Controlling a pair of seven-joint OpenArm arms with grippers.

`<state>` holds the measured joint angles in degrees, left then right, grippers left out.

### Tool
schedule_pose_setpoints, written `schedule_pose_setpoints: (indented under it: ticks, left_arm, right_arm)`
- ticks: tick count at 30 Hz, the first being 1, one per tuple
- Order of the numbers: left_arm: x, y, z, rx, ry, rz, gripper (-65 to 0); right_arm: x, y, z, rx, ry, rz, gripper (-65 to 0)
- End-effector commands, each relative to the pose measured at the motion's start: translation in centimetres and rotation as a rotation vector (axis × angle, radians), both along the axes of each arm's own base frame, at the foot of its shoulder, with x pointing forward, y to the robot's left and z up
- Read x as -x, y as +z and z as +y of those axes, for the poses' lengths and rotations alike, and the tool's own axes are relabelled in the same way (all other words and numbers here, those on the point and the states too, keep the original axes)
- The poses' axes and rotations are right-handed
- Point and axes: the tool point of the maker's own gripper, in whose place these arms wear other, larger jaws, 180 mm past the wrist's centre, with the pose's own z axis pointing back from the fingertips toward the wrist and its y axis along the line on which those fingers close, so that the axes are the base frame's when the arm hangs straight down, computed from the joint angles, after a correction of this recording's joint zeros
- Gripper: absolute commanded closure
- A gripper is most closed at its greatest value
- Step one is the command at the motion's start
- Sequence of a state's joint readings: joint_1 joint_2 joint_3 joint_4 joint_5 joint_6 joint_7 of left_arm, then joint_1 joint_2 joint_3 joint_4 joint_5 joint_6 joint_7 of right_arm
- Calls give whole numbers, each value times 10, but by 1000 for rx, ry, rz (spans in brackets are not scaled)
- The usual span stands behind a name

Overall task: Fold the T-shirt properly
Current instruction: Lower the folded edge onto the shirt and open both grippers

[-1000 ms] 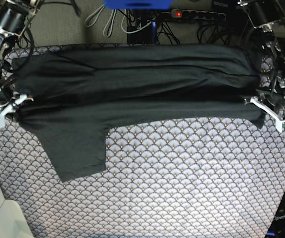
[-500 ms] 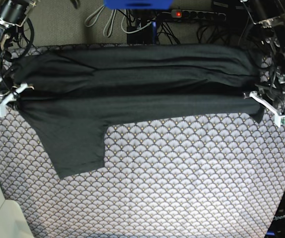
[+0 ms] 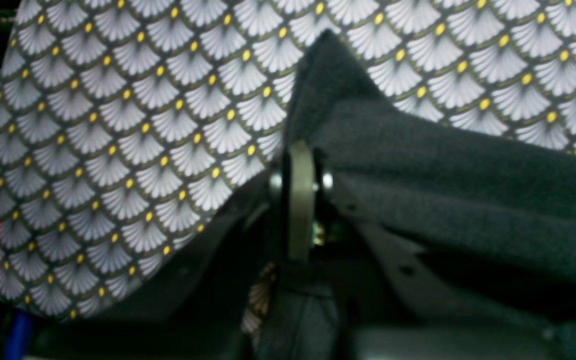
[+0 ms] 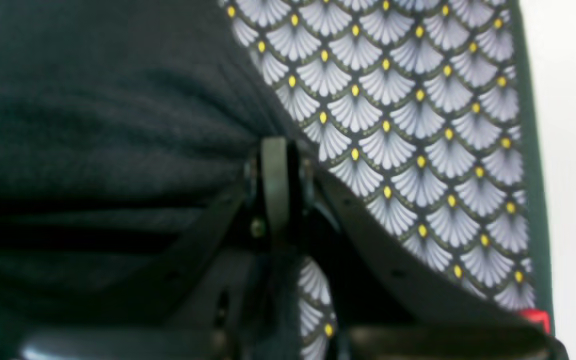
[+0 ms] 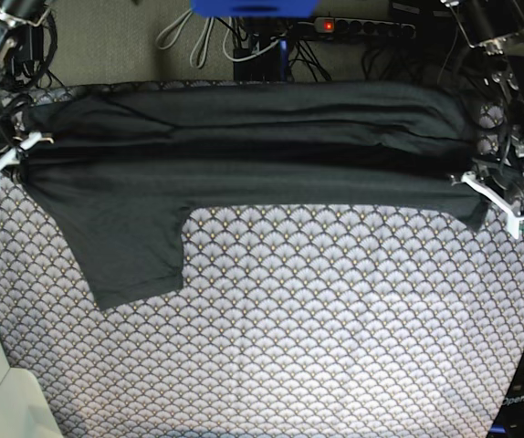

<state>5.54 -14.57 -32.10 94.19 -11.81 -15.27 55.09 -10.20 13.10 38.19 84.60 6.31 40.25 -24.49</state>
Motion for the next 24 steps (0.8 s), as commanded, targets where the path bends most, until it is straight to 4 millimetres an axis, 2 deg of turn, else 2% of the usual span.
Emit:
schedule_pose_setpoints:
  ticks: [1,4,8,14,24]
  left_arm:
    - [-8,14,8,-32,2,-41,-3]
    - [-8,14,6,-32,-3,-41,-3]
    - [-7,13,7,-31,1,-39,-3]
    - [-1,-5,11,-7,19,4,-3]
    - [-2,-5,10,-7,14,4,-3]
  right_arm:
    - [-10,22,-3,24,7,-73,0]
    - [-7,24,3,24,12,-78,0]
    - [2,16,5,15,8,-54,0]
    - [12,9,5,13,6,-28,0]
    - [27,-3,8,-1,1,12,0]
